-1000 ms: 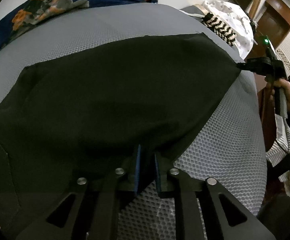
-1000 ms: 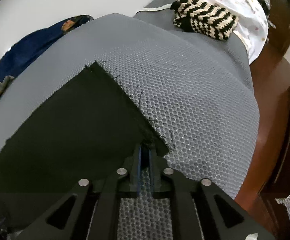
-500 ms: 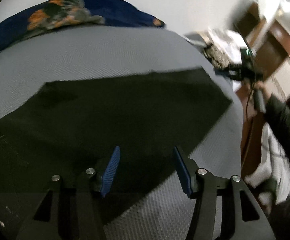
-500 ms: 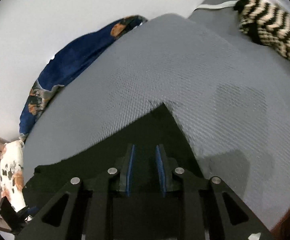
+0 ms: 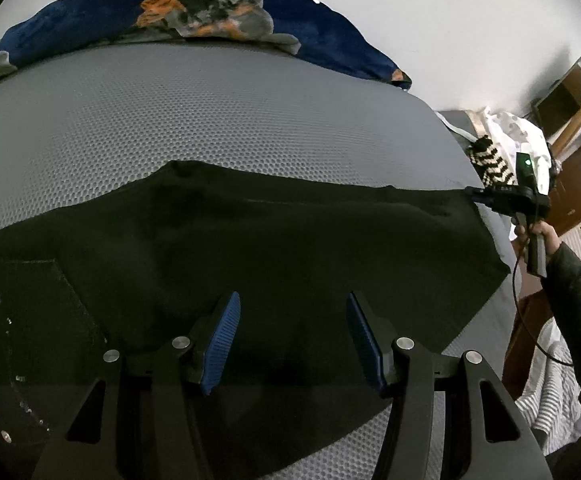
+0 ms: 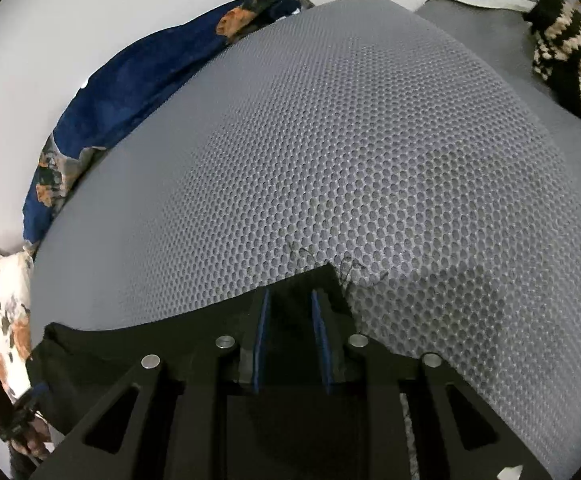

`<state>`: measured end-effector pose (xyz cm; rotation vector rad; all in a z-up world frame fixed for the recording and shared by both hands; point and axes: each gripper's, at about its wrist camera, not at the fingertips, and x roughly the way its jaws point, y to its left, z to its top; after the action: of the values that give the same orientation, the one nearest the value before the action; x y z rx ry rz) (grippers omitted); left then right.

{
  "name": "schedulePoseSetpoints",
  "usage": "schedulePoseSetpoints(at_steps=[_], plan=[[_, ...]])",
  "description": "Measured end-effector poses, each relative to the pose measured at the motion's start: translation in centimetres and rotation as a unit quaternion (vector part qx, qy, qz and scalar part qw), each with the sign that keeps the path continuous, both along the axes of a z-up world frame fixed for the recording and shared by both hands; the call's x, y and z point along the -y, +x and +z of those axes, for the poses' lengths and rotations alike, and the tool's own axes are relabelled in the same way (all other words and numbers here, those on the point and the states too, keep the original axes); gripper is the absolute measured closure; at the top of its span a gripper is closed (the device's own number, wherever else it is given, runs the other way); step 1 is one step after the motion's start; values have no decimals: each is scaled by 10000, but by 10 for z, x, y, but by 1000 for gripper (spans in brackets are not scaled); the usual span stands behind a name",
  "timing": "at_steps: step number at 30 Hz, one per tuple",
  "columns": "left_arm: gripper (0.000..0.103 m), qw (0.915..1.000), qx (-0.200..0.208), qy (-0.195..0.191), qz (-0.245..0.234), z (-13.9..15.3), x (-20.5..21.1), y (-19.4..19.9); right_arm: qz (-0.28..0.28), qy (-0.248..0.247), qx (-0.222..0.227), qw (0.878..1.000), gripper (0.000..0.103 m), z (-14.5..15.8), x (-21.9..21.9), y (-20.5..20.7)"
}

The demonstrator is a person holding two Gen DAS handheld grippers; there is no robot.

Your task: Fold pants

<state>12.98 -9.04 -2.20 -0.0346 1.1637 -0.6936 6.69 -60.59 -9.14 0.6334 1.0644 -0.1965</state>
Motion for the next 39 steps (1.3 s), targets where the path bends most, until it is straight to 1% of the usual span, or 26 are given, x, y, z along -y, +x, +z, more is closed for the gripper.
schedulePoseSetpoints(at_steps=[5,6,8,9,10,12,15,18,21,23,26,28,31,32,33,34,35,37,39], plan=[[47,9999,-61,97,69,-5,4,3,135,147,104,9997,83,2,1,-2],[47,9999,-59,107,84,-6,5,3,244,196,101,9995,89,4,-2,-2],[47,9998,-66,120,108,-6,6,6,300,-17,-39,9995,95,8,-10,-2],[47,9998,-61,136,128,-6,7,8,294,-87,40,9995,98,12,-15,-4],[47,9998,-52,142,151,-6,7,9,281,-168,111,9994,98,18,-20,-6],[47,9998,-24,108,188,-4,7,10,155,-584,331,9976,99,37,-33,-12],[47,9996,96,100,261,0,5,12,-227,-994,548,9933,100,56,-37,-24],[47,9993,141,83,322,0,3,15,-412,-1257,597,9894,100,62,-40,-25],[47,9991,187,135,353,-3,2,16,-501,-1391,461,9879,100,54,-36,-19],[47,9988,244,202,363,-5,-1,15,-576,-1402,320,9879,101,41,-30,-16],[47,9984,309,280,385,-9,-7,16,-577,-1544,77,9863,101,25,-29,-12],[47,9985,259,331,362,-16,-10,19,-639,-1514,3,9864,101,20,-26,-12],[47,9982,2,449,387,-36,-12,24,-799,-1533,-69,9849,96,20,-24,-11],[47,9984,118,378,403,-35,-13,23,-822,-1508,-90,9851,91,20,-23,-11],[47,9983,195,385,395,-34,-12,22,-833,-1545,-136,9844,79,21,-23,-11],[47,9981,180,458,360,-34,-10,22,-846,-1608,-228,9831,76,22,-24,-11],[47,9982,191,439,353,-32,-10,22,-838,-1689,-286,9816,76,26,-26,-11],[47,9987,170,314,351,-27,-13,21,-889,-1765,-168,9801,76,38,-31,-14],[47,9985,293,287,359,-19,-18,19,-898,-1808,-33,9794,76,50,-38,-14]])
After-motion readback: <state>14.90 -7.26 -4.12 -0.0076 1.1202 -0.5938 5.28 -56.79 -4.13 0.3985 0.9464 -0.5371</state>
